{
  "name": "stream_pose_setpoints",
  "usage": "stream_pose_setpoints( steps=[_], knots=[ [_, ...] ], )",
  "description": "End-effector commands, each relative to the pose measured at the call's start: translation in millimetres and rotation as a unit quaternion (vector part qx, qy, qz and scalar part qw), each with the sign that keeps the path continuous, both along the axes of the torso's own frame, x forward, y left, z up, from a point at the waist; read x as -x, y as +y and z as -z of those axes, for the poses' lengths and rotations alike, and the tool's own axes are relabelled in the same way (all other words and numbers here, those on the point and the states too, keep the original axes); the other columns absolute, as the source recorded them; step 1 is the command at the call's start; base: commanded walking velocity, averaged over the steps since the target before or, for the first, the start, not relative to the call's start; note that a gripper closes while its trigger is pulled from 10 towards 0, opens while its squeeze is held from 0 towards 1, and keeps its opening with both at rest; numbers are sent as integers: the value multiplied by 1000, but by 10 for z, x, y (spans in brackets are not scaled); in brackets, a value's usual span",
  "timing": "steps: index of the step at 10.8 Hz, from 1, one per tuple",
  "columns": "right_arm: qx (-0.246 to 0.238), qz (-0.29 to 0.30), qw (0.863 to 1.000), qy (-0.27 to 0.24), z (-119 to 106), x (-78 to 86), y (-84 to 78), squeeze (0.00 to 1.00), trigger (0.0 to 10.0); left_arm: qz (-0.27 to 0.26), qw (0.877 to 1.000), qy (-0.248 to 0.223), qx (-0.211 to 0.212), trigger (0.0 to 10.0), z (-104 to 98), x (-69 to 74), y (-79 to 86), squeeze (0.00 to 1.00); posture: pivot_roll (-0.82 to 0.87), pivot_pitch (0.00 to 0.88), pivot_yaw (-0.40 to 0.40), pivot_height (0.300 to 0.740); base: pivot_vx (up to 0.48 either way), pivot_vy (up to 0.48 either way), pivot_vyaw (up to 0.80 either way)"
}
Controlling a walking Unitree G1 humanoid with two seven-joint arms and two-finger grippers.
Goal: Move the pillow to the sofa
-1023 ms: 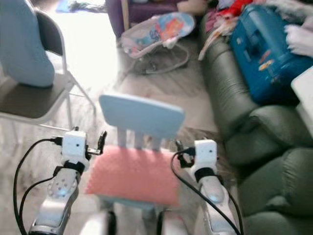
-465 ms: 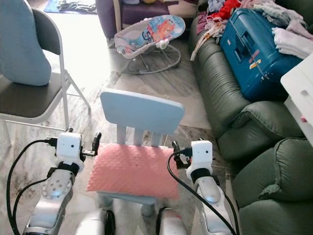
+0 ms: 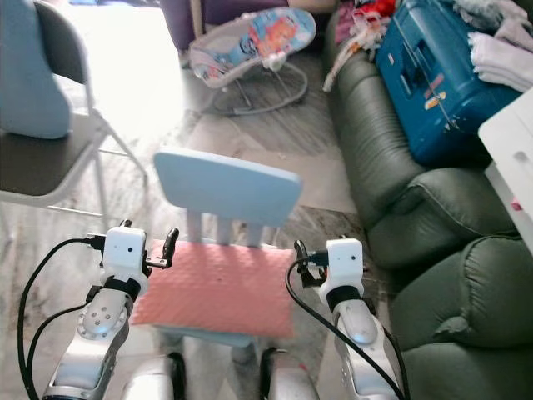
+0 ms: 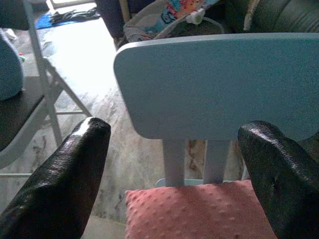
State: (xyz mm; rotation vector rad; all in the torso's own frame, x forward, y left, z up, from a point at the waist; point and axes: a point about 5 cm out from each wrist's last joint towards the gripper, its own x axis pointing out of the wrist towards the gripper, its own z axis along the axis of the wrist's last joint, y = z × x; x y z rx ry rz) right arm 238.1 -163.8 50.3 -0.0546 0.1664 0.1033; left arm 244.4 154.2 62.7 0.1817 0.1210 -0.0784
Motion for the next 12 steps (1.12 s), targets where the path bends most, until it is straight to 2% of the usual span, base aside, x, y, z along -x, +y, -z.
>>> stream_pose_setpoints(
  steps=[1,2,6,12],
  knots=[
    [1,2,1000,5,14,20,-26,0,10000,2,1000,17,-6,10000,59,41,13,0,-23,158,-69,740,0,0,0],
    [-1,4,1000,5,14,18,-26,0,10000,-1,1000,19,-8,10000,67,46,35,0,-24,162,-67,730,0,0,0],
    [-5,5,1000,4,12,26,-27,0,10000,-1,1000,20,-8,10000,64,39,30,0,-33,168,-67,640,0,0,0],
    [-2,3,1000,6,18,17,-29,0,10000,-22,999,21,-17,10000,68,21,61,0,-33,170,-70,630,0,0,0]
  ],
)
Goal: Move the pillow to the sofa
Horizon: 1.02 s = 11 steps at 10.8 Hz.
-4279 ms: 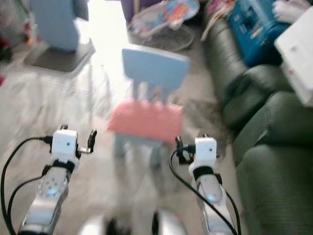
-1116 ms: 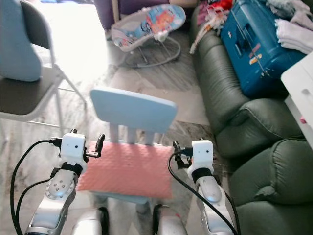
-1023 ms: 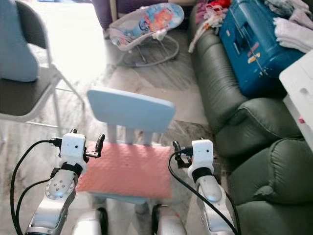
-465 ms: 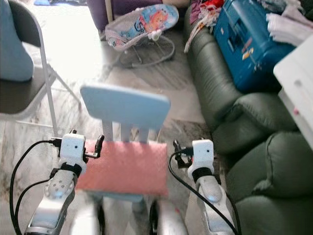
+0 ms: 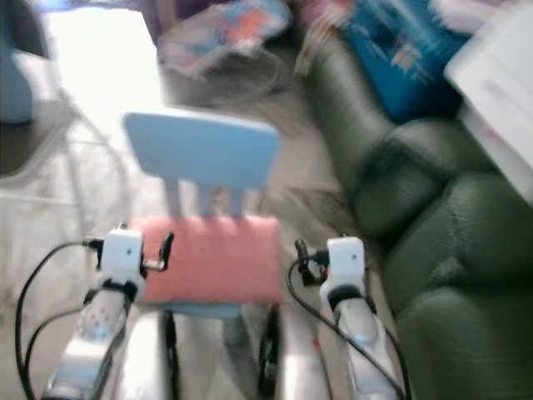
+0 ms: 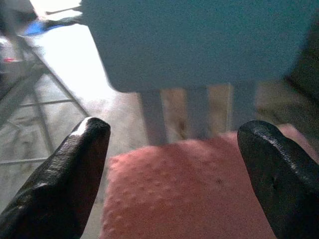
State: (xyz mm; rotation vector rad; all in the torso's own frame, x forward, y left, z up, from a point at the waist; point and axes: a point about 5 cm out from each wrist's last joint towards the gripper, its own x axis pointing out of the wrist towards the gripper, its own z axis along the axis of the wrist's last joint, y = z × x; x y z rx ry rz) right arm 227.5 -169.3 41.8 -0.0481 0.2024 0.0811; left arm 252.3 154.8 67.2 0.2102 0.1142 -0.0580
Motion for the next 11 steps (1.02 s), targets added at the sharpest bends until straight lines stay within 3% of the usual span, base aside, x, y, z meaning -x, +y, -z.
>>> stream_pose_setpoints(
  steps=[1,7,11],
  knots=[
    [0,-9,1000,-11,-62,-86,25,0,10000,-15,1000,26,-2,10000,115,100,56,0,-34,171,-69,630,0,0,0],
    [-2,-12,1000,-6,-43,-84,24,0,10000,-26,999,29,-1,10000,122,80,69,0,-35,173,-72,618,0,0,0],
    [-4,-13,1000,-5,-41,-80,30,0,10000,-24,999,31,-1,10000,121,78,71,0,-36,177,-72,570,0,0,0]
  ],
)
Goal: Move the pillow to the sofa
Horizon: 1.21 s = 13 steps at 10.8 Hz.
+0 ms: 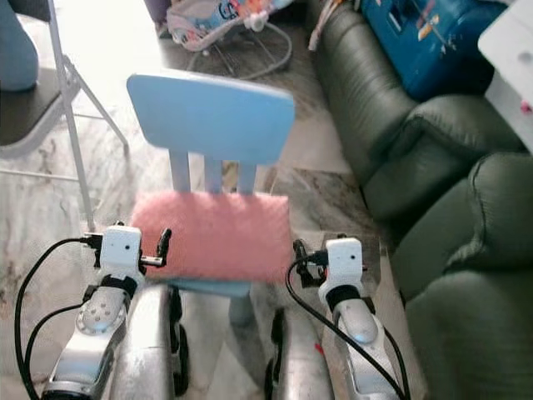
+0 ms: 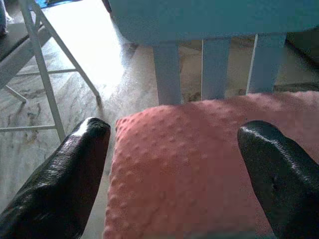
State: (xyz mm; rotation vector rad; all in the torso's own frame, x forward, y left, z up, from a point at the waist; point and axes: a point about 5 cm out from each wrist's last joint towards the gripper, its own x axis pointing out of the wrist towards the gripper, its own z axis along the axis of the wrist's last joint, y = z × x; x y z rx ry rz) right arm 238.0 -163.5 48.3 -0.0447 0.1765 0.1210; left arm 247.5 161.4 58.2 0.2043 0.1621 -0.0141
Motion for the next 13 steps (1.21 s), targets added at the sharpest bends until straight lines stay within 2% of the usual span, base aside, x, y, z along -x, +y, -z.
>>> stream_pose_setpoints(
  steps=[1,3,11,13],
  knots=[
    [0,6,1000,8,25,24,-28,0,10000,0,1000,10,-3,10000,31,30,5,0,-36,178,-71,555,0,0,0],
    [-1,5,1000,8,29,30,-24,0,10000,-1,1000,10,-10,10000,33,36,11,0,-36,181,-70,515,0,0,0],
    [-19,-20,1000,15,40,3,14,0,10000,-42,997,-11,-69,10000,-93,-20,201,0,-30,188,-61,515,0,0,0],
    [-16,-26,999,13,34,2,20,0,10000,-46,996,-10,-69,10000,-92,-31,205,0,-30,187,-62,515,0,0,600]
  ],
)
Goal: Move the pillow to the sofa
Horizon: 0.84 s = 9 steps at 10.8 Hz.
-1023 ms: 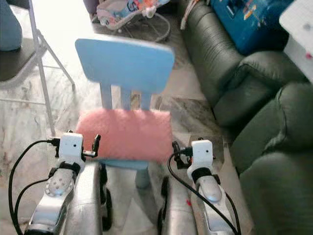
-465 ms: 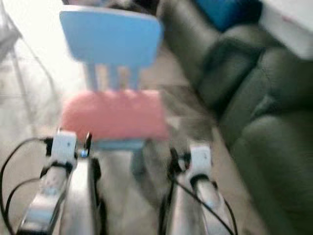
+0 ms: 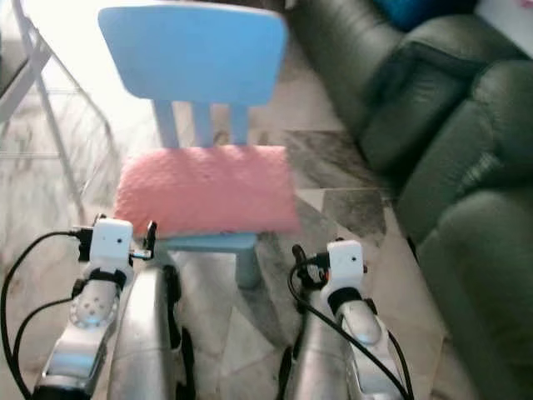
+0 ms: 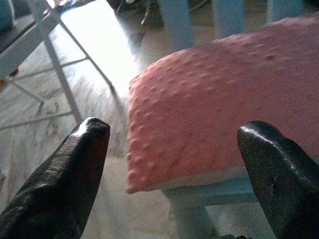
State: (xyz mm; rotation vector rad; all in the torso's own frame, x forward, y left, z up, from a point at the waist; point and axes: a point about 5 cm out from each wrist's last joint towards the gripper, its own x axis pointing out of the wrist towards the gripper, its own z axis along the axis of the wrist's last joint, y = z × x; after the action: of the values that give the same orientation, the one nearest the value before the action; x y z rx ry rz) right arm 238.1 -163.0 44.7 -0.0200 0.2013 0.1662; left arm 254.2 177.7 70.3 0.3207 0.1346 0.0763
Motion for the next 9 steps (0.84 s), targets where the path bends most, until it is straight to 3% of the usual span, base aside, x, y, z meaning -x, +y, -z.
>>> stream_pose_setpoints(
  steps=[1,5,7,9],
  knots=[
    [-2,-5,1000,-1,-1,1,11,0,10000,-9,1000,8,-7,10000,30,36,37,0,-31,187,-63,515,0,0,694],
    [-7,-12,1000,1,-33,-44,21,0,10000,-23,999,13,-18,10000,52,44,61,0,-31,192,-64,515,0,0,136],
    [-8,-25,1000,-3,-64,-86,74,0,10000,-27,999,13,-20,10000,44,40,69,0,-28,198,-62,515,0,0,800],
    [-23,-16,1000,-10,-144,-187,84,0,10000,-28,999,12,-20,10000,18,43,74,0,-23,230,-60,515,0,0,0]
  ],
)
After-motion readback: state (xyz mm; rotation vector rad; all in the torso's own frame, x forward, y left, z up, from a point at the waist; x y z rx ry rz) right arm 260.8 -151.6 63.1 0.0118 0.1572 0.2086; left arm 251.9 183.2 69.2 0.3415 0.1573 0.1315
